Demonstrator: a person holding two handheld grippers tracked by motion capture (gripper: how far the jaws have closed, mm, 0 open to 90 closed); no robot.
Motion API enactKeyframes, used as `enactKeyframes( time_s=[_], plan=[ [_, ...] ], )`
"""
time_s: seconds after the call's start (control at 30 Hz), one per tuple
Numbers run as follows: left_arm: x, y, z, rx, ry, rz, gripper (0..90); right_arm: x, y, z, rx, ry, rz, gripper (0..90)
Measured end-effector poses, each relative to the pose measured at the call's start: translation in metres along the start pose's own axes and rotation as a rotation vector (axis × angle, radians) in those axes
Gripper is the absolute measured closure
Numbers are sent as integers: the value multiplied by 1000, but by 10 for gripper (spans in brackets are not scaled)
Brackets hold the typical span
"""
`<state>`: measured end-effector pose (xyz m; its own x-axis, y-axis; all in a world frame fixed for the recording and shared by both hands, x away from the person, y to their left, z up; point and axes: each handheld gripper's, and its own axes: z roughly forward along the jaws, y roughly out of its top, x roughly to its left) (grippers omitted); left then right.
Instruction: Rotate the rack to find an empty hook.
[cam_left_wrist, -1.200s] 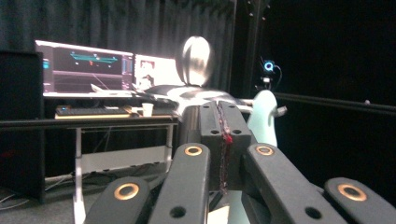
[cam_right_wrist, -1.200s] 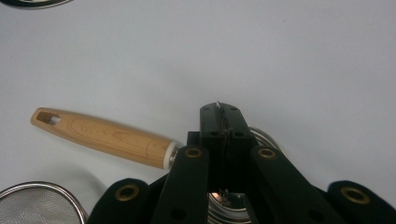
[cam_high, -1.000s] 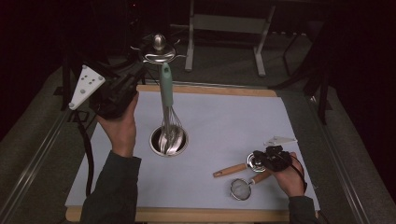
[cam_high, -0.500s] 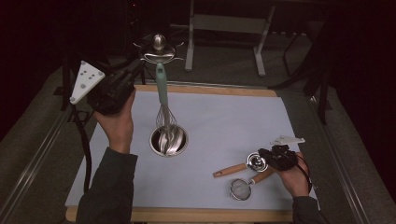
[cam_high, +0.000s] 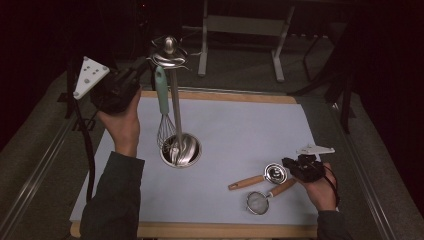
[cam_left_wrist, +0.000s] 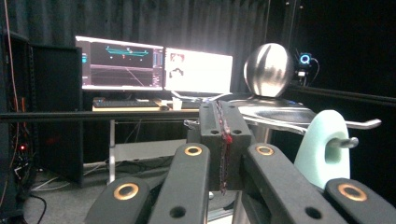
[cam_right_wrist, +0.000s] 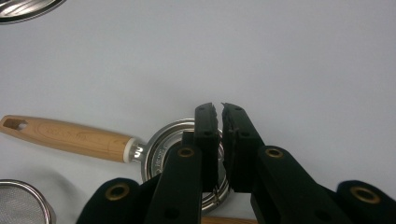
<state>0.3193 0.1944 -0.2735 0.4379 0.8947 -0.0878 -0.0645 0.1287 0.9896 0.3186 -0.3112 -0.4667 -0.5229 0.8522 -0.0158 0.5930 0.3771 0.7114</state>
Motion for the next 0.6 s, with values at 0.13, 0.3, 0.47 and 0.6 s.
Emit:
enactKeyframes(
  time_s=[0.13,0.3,0.47,0.6],
  plan=[
    [4,1,4,9,14,-5,898,-1,-1,0,0,-1,3,847],
    [7,3,9,15,23,-17,897,0,-1,0,4,-1,-1,847],
    [10,3,15,24,29,-26,897,-1,-1,0,4,-1,0,847],
    [11,3,18,26,30,-36,898,-2,-1,-1,3,-5,0,847]
  ],
)
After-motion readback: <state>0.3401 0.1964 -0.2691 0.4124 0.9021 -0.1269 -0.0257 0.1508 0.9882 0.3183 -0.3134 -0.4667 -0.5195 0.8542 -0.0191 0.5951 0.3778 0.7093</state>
